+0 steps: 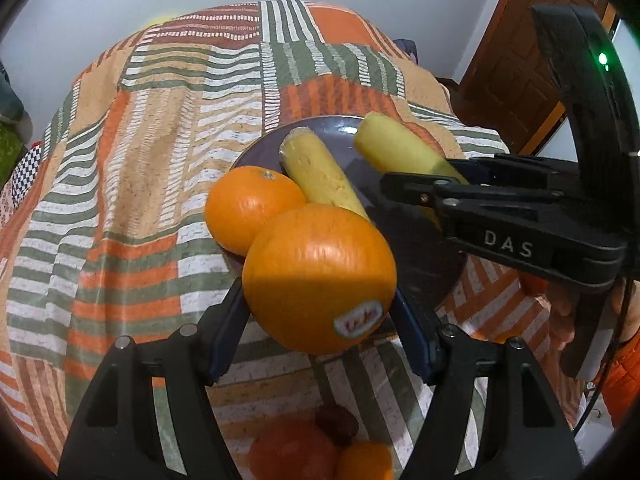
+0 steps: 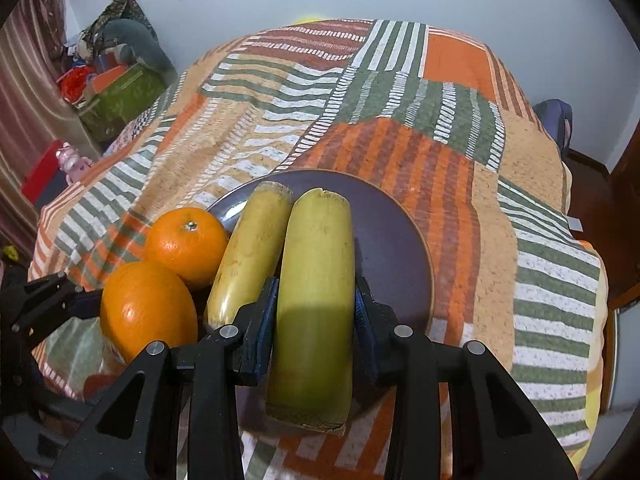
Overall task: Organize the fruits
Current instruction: 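Lift and carry the squash to the plate while the left tool carries the Dole orange there, then lower the squash onto the plate and open the right tool while the left tool releases the orange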
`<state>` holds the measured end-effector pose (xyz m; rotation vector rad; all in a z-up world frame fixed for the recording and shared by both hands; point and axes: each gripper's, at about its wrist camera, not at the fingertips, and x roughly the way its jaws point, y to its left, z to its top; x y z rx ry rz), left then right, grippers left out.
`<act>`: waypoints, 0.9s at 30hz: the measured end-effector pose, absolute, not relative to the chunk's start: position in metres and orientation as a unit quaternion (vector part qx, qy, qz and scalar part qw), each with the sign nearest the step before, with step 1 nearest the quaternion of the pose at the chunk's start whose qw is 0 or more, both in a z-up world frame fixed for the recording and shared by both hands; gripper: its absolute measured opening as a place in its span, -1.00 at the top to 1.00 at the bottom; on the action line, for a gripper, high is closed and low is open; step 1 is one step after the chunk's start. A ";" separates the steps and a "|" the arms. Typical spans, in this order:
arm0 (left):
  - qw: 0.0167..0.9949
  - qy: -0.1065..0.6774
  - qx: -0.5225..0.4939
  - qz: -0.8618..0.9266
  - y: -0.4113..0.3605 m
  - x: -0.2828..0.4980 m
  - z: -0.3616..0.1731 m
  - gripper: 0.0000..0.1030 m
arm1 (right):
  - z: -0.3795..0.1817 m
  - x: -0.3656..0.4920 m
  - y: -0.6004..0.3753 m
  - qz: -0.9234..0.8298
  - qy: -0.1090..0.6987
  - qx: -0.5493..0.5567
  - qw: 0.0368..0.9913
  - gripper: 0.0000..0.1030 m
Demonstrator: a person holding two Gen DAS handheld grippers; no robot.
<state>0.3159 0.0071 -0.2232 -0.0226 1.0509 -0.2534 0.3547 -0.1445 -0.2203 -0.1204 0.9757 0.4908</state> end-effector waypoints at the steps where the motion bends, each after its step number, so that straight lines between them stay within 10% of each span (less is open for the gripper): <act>1: 0.856 0.503 -0.011 -0.120 0.006 0.319 -0.226 -0.33 | -0.221 0.357 -0.143 0.233 0.465 -0.057 0.852 0.36; 27: 0.849 0.513 -0.039 -0.121 0.011 0.316 -0.220 -0.37 | -0.224 0.360 -0.139 0.238 0.485 -0.058 0.839 0.35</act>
